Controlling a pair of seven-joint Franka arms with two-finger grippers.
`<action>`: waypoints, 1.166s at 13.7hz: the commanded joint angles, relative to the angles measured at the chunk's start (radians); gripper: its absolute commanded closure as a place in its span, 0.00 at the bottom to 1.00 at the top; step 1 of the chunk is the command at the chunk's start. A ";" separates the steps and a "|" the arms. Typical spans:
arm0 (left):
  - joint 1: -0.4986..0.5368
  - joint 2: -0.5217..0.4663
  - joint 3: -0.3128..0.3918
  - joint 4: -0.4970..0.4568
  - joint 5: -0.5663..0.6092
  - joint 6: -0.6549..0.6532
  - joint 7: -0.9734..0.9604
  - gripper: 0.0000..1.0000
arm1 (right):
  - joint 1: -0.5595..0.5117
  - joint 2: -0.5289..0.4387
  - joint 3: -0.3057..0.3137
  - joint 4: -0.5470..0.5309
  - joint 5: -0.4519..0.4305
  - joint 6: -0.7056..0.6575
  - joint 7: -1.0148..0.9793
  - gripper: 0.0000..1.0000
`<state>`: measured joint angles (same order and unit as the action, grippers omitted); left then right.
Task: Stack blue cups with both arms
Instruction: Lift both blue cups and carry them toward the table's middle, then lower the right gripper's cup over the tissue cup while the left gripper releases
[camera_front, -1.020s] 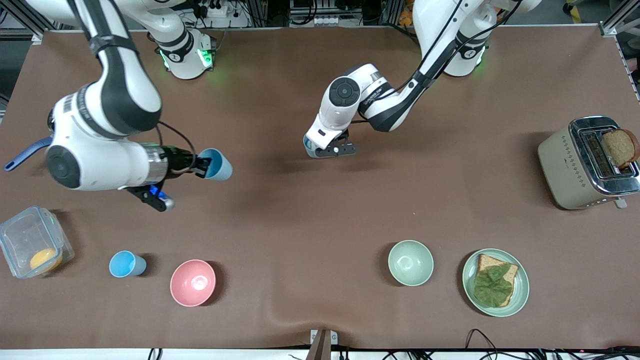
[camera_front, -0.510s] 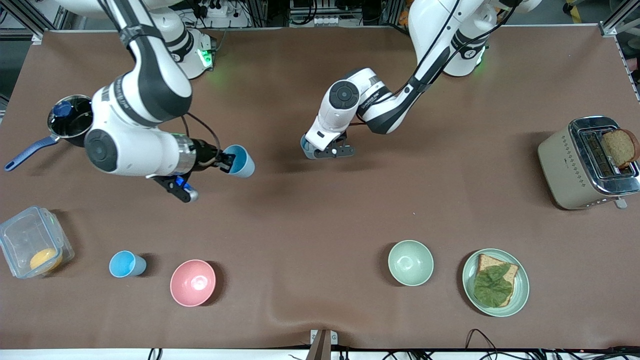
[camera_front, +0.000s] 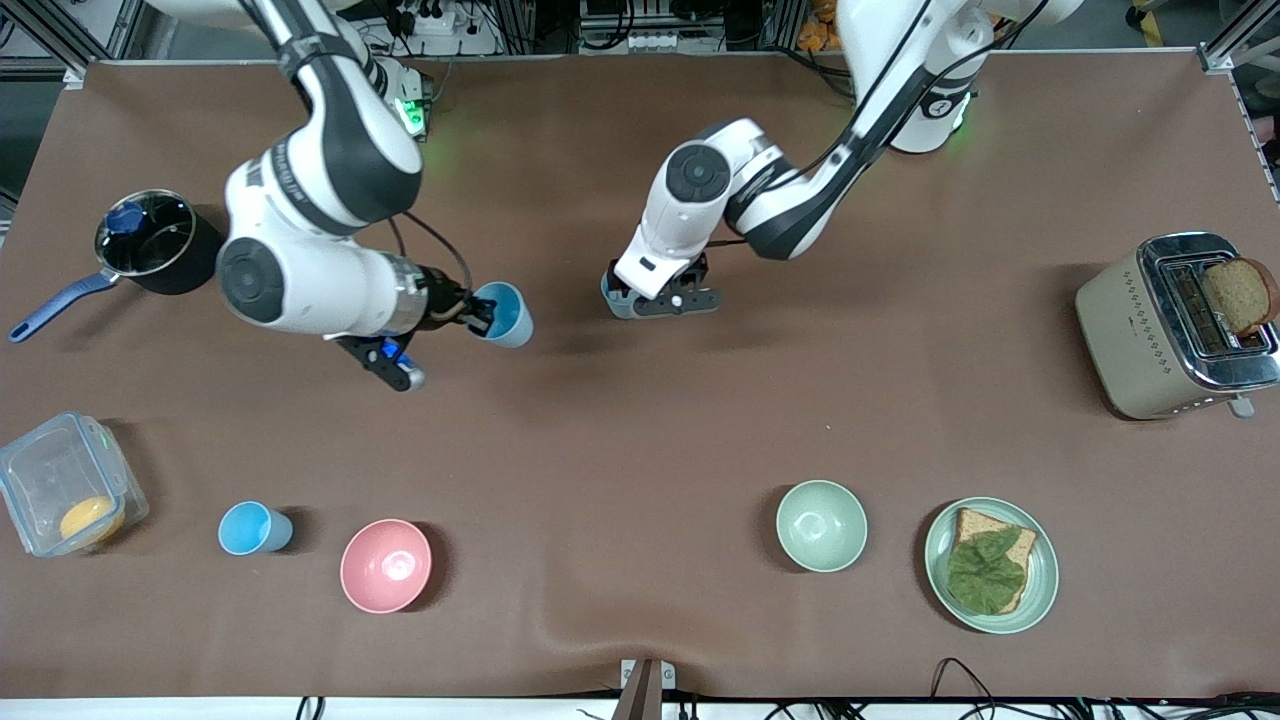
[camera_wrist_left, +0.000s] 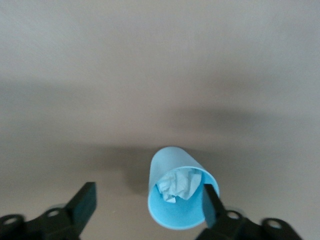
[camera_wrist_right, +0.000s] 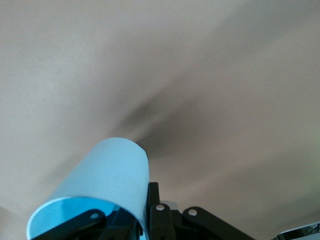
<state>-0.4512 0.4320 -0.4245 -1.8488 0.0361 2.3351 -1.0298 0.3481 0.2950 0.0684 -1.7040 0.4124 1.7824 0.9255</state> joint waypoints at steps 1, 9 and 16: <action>0.089 -0.191 0.001 -0.024 -0.007 -0.130 -0.016 0.00 | 0.049 -0.028 -0.009 -0.033 0.017 0.020 0.062 1.00; 0.397 -0.306 0.004 0.186 0.059 -0.489 0.233 0.00 | 0.199 -0.014 -0.009 -0.117 0.005 0.179 0.191 1.00; 0.542 -0.407 0.001 0.221 0.054 -0.626 0.490 0.00 | 0.324 0.041 -0.009 -0.206 0.005 0.356 0.245 1.00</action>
<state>0.0658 0.0585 -0.4084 -1.6266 0.0768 1.7446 -0.5784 0.6525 0.3378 0.0686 -1.9038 0.4121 2.1223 1.1390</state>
